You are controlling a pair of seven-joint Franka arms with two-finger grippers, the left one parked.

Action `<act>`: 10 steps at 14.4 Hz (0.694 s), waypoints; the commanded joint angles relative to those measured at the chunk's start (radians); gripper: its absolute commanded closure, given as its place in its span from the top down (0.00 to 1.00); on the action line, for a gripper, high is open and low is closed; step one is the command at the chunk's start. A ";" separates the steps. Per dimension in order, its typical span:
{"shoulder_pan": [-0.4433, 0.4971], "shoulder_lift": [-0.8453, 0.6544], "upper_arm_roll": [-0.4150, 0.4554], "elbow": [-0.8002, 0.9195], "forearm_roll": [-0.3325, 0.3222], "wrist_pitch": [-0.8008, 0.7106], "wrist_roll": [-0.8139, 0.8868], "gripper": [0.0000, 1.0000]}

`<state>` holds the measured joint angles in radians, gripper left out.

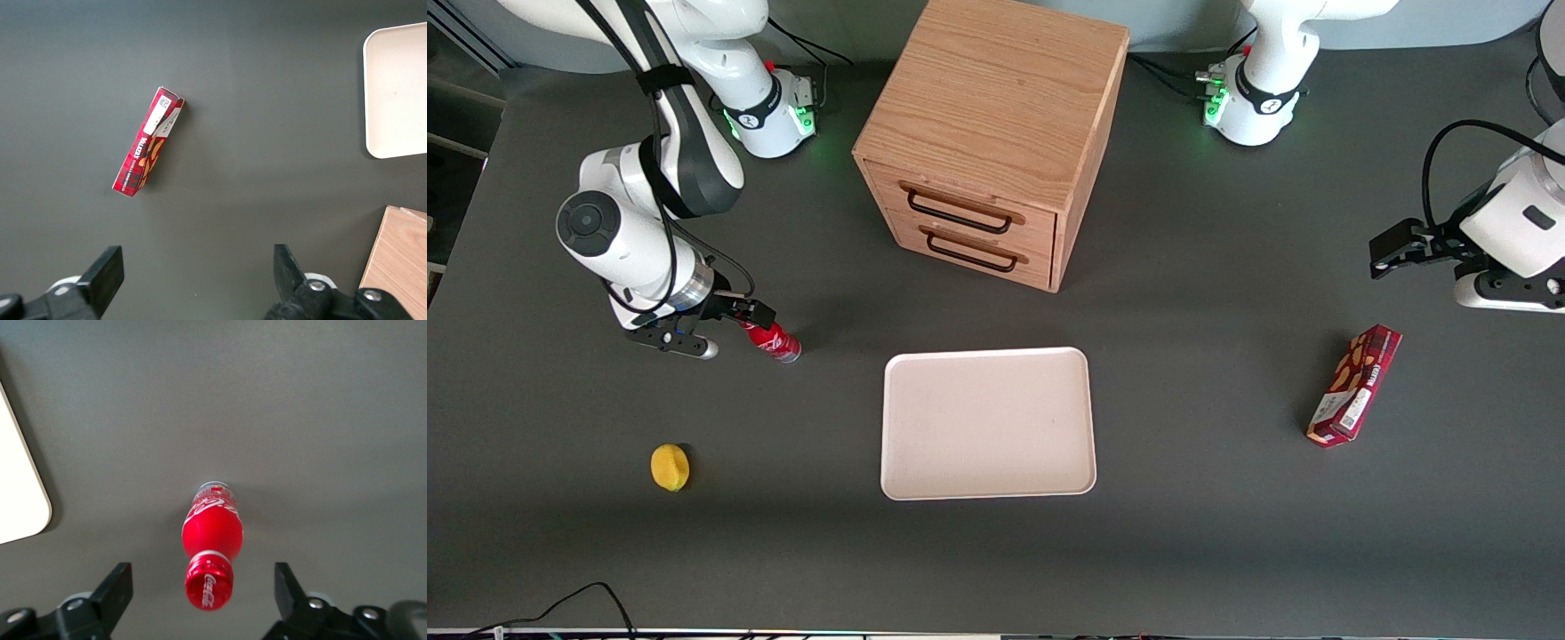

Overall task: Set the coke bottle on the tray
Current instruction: 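Close the right gripper on the red bottle and lift it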

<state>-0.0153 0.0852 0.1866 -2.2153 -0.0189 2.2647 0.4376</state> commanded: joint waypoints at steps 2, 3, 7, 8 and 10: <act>0.001 -0.012 -0.002 -0.032 -0.012 0.052 -0.019 0.00; 0.005 -0.012 -0.002 -0.032 -0.012 0.052 -0.019 0.00; 0.005 -0.022 -0.002 -0.006 -0.013 0.004 -0.022 0.00; 0.005 -0.028 -0.002 0.044 -0.012 -0.063 -0.037 0.00; -0.003 -0.041 -0.007 0.206 -0.012 -0.288 -0.056 0.00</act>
<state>-0.0144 0.0764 0.1864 -2.1647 -0.0221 2.1756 0.4166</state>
